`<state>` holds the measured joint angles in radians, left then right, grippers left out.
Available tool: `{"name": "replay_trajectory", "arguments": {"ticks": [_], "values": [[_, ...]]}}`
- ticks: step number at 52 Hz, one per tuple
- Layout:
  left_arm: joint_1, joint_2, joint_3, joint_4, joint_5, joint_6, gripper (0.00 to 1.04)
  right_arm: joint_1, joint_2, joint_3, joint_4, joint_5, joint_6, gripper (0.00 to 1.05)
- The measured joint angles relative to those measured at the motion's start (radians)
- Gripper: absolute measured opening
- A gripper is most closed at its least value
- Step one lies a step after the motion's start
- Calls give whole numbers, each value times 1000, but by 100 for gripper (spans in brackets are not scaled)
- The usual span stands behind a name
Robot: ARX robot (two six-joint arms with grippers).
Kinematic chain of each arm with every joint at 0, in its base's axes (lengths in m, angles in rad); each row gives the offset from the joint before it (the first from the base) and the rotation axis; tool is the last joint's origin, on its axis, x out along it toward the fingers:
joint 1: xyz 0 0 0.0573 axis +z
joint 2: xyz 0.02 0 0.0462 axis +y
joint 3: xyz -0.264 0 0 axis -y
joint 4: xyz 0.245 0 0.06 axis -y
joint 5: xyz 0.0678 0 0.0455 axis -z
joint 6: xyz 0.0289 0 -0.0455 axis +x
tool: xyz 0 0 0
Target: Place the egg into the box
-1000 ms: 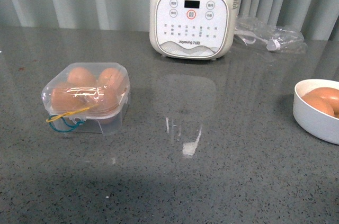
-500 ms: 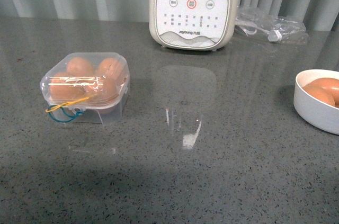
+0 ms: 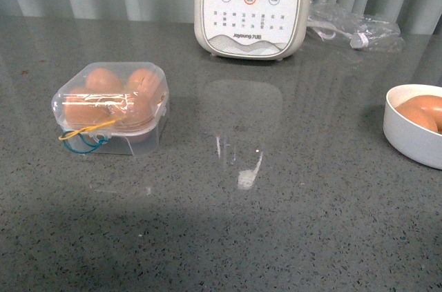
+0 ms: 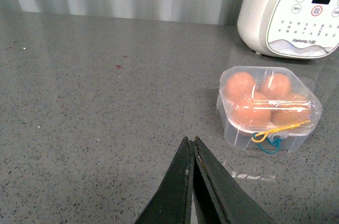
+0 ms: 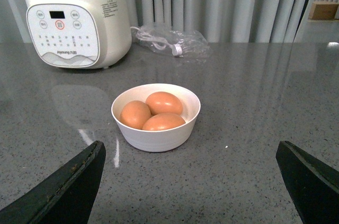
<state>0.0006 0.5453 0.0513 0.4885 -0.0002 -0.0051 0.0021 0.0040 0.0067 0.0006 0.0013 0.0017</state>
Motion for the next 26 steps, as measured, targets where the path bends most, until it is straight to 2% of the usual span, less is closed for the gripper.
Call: {"name": "replay_trajectory", "arguments": {"ticks": [10,26], "values": [[0,-59,-24,-9,-2,0,4,0,0,0,0,0,0,98],[0,-186,-24,-126,-1,0,4,0,0,0,0,0,0,98]]}}
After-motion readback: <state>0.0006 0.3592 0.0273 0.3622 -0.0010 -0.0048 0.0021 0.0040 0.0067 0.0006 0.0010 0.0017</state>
